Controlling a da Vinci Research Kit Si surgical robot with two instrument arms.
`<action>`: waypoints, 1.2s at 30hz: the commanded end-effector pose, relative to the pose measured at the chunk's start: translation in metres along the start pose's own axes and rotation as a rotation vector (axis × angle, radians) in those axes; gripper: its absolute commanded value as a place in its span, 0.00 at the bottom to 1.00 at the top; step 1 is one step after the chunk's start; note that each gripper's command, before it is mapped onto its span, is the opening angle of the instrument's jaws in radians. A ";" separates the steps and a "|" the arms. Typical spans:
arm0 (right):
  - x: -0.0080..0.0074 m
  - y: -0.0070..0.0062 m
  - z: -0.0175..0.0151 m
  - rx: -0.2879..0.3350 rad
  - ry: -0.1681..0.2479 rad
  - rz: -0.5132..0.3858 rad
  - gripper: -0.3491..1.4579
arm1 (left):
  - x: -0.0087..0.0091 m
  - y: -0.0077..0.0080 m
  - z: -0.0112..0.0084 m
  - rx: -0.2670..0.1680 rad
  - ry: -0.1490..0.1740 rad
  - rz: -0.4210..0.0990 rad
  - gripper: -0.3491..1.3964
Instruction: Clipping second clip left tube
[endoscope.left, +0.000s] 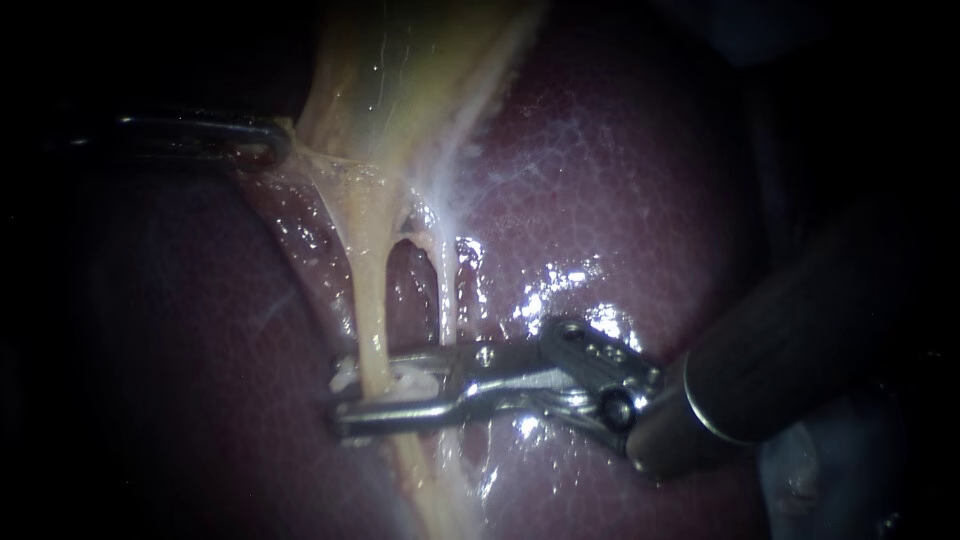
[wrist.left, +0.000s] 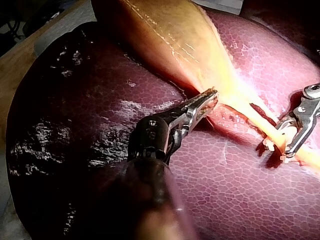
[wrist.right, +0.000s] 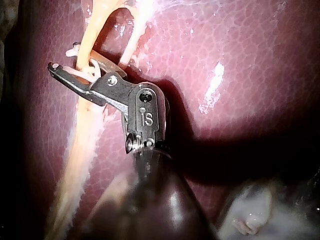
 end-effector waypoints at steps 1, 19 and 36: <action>0.0000 0.0000 0.0000 0.000 0.000 0.000 0.32 | 0.0000 0.0000 0.0000 0.000 0.000 0.000 0.00; 0.0003 -0.0003 -0.0002 -0.027 -0.083 0.000 0.47 | 0.0000 0.0000 0.0000 0.001 0.000 0.000 0.00; 0.0036 -0.0011 -0.0023 0.013 -0.211 0.020 0.47 | 0.0000 0.0000 -0.0001 0.001 0.000 0.000 0.00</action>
